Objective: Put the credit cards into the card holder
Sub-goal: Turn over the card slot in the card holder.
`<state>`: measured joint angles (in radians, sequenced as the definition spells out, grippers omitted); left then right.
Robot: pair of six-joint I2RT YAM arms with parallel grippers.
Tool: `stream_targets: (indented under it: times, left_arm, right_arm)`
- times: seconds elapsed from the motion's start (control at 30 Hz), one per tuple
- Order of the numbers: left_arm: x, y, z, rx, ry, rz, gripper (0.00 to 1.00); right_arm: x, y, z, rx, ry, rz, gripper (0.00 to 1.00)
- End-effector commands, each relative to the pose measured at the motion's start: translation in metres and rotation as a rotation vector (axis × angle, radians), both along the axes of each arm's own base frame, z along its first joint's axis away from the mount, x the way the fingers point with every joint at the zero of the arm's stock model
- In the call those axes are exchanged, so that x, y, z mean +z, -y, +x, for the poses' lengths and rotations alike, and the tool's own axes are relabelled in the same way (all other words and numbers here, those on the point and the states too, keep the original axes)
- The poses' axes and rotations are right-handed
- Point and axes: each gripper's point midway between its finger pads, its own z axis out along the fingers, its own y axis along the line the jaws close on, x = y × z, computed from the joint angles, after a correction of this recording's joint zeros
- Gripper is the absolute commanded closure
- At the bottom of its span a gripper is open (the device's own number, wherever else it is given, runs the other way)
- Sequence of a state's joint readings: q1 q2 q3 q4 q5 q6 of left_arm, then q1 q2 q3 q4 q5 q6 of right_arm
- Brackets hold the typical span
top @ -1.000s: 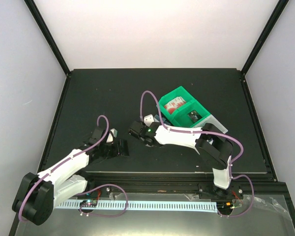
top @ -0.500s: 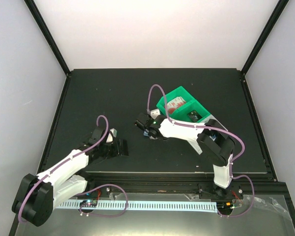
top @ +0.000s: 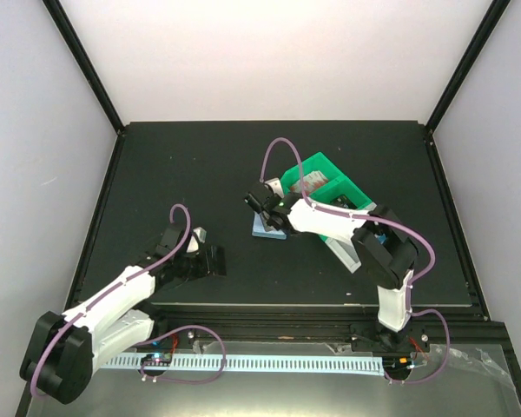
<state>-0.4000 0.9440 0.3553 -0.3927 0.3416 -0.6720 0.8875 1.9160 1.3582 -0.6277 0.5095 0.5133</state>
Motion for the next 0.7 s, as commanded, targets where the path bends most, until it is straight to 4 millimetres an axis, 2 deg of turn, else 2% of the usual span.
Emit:
stream_targets:
  times: [0.0,0.23,0.47,0.67]
  left_arm:
    - [0.016,0.005,0.006,-0.034,0.048,-0.019,0.98]
    - [0.017,0.005,0.007,-0.034,0.048,-0.015,0.98]
    - [0.016,0.004,0.007,-0.036,0.048,-0.009,0.98]
    - [0.018,0.005,0.007,-0.039,0.051,-0.009,0.99]
  right_arm:
    - [-0.003,-0.011,0.023,0.105,0.042,-0.004,0.50]
    - [0.002,-0.004,0.050,0.124,0.113,-0.046,0.50]
    - [-0.013,0.005,0.067,0.113,0.100,-0.095,0.50]
    - [-0.027,0.001,0.073,0.123,0.070,-0.108,0.48]
